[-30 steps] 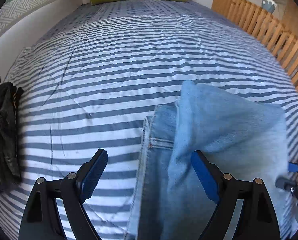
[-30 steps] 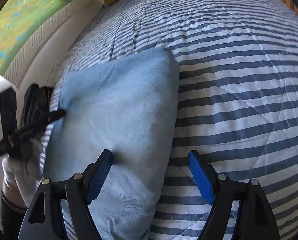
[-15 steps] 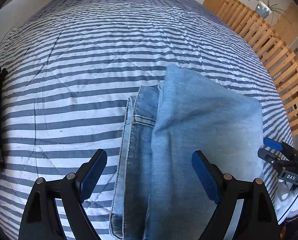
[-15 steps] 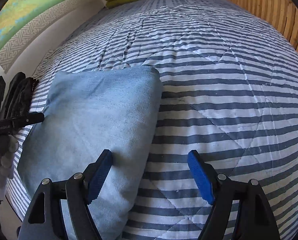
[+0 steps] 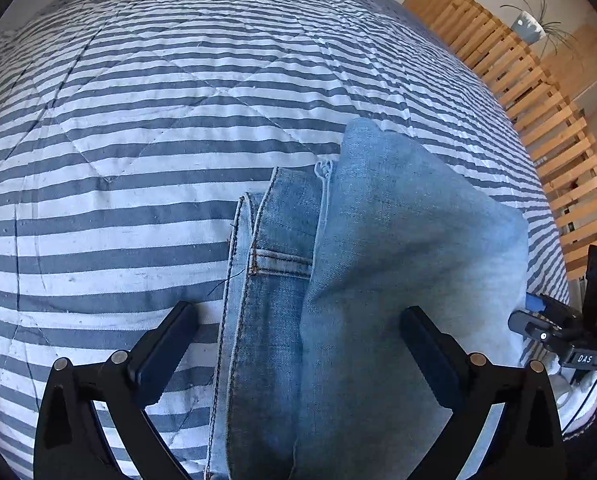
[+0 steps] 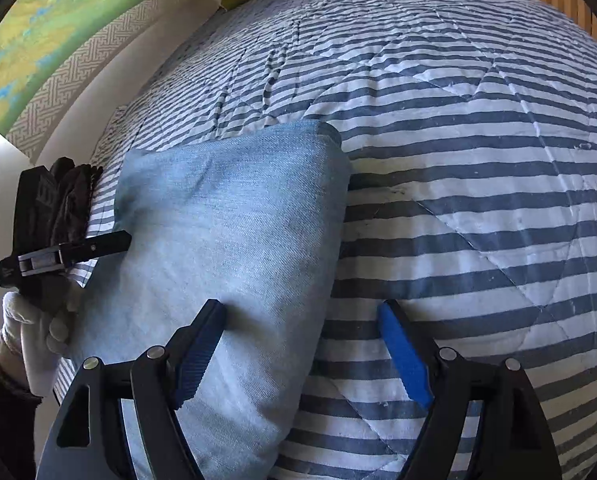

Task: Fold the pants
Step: 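Grasp the folded denim bundle's edge with both tools, then lift the denim bundle with both tools and carry it toward the dark clothes stack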

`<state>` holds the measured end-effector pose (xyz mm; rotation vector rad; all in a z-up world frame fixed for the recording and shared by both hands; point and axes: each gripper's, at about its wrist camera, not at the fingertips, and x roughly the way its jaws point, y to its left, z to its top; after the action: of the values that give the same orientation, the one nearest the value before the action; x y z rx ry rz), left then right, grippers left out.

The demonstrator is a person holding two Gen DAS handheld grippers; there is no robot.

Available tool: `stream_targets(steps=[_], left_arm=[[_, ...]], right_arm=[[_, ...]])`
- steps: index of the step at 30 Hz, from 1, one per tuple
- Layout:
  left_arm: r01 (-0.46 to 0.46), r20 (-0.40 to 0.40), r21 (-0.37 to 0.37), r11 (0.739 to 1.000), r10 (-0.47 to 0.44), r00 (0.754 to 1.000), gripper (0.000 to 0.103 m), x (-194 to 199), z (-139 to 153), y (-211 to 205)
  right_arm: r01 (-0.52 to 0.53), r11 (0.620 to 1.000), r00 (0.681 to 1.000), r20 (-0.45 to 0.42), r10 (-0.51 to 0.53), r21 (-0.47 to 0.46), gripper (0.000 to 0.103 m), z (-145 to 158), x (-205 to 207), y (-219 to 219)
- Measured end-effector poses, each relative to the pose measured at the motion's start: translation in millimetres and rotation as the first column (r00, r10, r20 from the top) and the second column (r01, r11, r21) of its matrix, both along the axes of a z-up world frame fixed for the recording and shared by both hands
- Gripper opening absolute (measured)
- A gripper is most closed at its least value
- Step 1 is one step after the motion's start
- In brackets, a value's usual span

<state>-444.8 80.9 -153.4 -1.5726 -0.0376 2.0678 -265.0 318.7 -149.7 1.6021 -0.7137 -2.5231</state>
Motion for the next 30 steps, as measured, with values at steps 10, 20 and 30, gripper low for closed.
stream_targets(steps=[10,20,30], left_arm=[[-0.004,-0.03,0.077,0.997,0.006,1.0,0.042,15.4,17.3,6.2],[-0.086,-0.157,0.174,0.981,0.114,0.981,0.024,67.0,73.3,-21.4],[-0.187,-0.33,0.281,0.941,0.278,0.902,0.023,140.8,184.8,-136.7]], right_arm=[[-0.079,0.997,0.997,-0.007,0.079,0.0,0.029,3.6,-13.3,-37.1],[-0.065,0.982,0.986,-0.141,0.091,0.174,0.015,75.3,20.0,-77.5],[-0.174,0.959,0.924,-0.301,0.237,0.222,0.015,175.5,37.3,-164.6]])
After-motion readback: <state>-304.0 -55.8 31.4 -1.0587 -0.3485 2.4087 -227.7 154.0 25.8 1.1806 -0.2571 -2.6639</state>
